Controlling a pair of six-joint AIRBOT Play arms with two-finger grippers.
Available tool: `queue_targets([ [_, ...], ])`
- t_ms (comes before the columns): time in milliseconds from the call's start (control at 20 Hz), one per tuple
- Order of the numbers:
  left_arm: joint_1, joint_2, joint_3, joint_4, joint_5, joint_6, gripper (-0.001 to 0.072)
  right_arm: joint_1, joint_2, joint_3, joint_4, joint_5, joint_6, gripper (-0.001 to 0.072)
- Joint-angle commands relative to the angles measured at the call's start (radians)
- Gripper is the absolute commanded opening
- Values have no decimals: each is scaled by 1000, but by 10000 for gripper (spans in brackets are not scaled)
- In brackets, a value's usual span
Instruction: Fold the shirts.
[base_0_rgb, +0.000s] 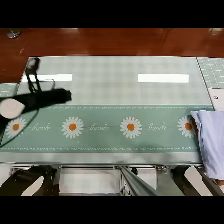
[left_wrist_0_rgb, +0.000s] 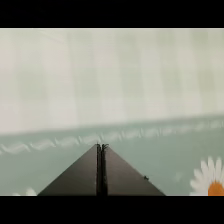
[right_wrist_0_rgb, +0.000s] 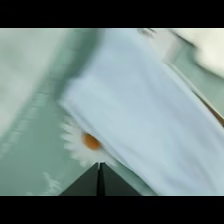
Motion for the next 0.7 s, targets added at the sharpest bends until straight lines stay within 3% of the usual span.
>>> queue_targets([
  [0,103,-44,288,17,-99,54,24,313,-175,227,390,-248,-6,20],
  [100,79,-77,446,-5,-128,54,23,590,-256,232,331,-338,-61,20],
  [200,36,-87,472,7,-211,60,23,836,-350,224,98,-305,-117,20],
  [300,0,-100,379,77,-273,68,23,1000,-419,133,-200,-309,-22,19],
  [350,-2,-116,305,102,-271,68,23,1036,-441,59,-272,-342,28,18],
  [550,25,-252,222,171,-298,69,23,1020,-467,-185,-303,-462,192,19],
  [650,38,-314,251,201,-299,69,24,1009,-467,-207,-303,-427,216,19],
])
